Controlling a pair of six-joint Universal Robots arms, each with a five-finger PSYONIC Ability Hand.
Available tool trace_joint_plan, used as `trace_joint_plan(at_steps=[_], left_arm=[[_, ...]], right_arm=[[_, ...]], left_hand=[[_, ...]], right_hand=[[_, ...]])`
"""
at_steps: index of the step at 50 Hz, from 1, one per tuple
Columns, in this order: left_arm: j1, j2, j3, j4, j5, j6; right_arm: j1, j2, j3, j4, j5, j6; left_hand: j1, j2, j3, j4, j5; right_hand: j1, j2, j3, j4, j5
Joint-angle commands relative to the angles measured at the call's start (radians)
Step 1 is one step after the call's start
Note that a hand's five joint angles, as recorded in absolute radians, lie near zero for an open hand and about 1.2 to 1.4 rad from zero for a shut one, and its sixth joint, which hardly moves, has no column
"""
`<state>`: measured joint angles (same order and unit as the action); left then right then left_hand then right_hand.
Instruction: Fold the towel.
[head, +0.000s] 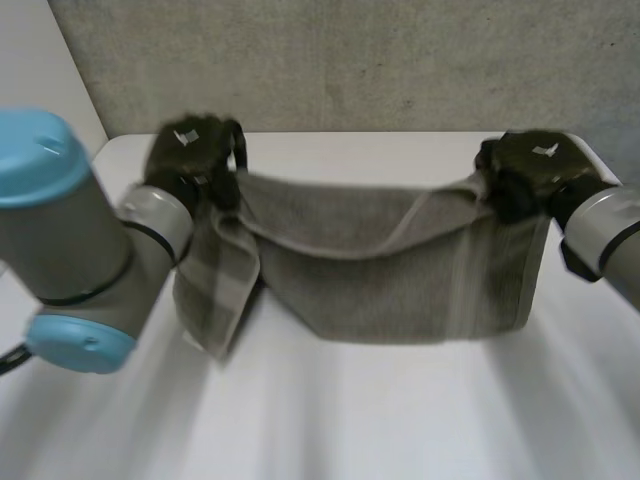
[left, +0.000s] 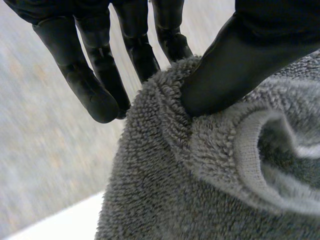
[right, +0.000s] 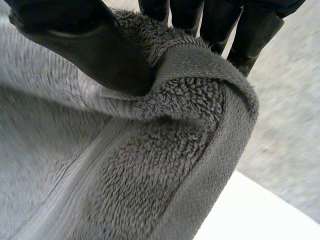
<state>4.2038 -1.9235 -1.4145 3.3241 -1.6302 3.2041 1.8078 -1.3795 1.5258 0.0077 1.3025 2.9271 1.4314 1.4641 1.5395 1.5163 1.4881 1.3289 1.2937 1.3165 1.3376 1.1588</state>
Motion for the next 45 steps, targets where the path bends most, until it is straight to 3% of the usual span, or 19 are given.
trace_joint_plan(at_steps=[1,2,4,7,9,18,23,28,36,45], left_arm=[[-0.028,-0.279,0.152,0.005,-0.017,0.193],[-0.028,-0.279,0.152,0.005,-0.017,0.194],[-0.03,-0.331,0.235,0.0,-0.019,0.241],[-0.03,-0.338,0.259,-0.003,-0.022,0.243],[-0.028,-0.33,0.272,-0.026,-0.033,0.234],[-0.031,-0.218,0.163,-0.11,-0.036,0.175],[-0.03,-0.068,-0.062,-0.104,-0.031,0.12],[-0.031,-0.014,-0.208,-0.097,-0.031,0.117],[-0.031,-0.035,-0.33,-0.005,-0.04,0.128],[-0.016,-0.146,-0.294,0.09,-0.086,0.134]], right_arm=[[0.053,0.14,-0.007,-0.011,0.014,-0.009],[0.053,0.14,-0.007,-0.011,0.014,-0.009],[0.053,0.172,-0.01,-0.026,0.02,-0.009],[0.053,0.178,-0.01,-0.037,0.024,-0.012],[0.053,0.18,-0.01,-0.048,0.034,-0.023],[0.051,0.181,-0.01,-0.068,0.054,-0.082],[0.032,0.183,-0.01,-0.089,0.081,-0.114],[0.03,0.186,-0.01,-0.089,0.083,-0.123],[0.034,0.197,-0.009,-0.089,0.083,-0.124],[0.041,0.197,-0.001,-0.091,0.083,-0.124]], left_hand=[[-0.286,-0.318,-0.394,-0.371,-0.517],[-0.287,-0.32,-0.395,-0.372,-0.518],[-0.711,-0.744,-0.819,-0.796,-0.942],[-0.871,-0.904,-0.98,-0.956,-1.103],[-1.228,-1.261,-1.336,-1.313,-1.459],[-1.23,-1.262,-1.338,-1.315,-1.461],[-1.127,-1.16,-1.235,-1.212,-1.359],[-1.092,-1.124,-1.2,-1.177,-1.323],[-1.092,-1.124,-1.2,-1.177,-1.323],[-1.089,-1.121,-1.197,-1.174,-1.32]], right_hand=[[0.067,0.103,0.08,0.059,0.063],[0.067,0.103,0.08,0.059,0.063],[0.067,0.103,0.08,0.059,0.063],[0.067,0.103,0.08,0.059,0.063],[0.067,0.103,0.08,0.059,0.063],[0.067,0.103,0.08,0.059,0.063],[0.067,0.103,0.08,0.059,0.063],[0.067,0.103,0.08,0.059,0.063],[0.067,0.103,0.08,0.059,0.063],[0.067,0.103,0.08,0.059,0.063]])
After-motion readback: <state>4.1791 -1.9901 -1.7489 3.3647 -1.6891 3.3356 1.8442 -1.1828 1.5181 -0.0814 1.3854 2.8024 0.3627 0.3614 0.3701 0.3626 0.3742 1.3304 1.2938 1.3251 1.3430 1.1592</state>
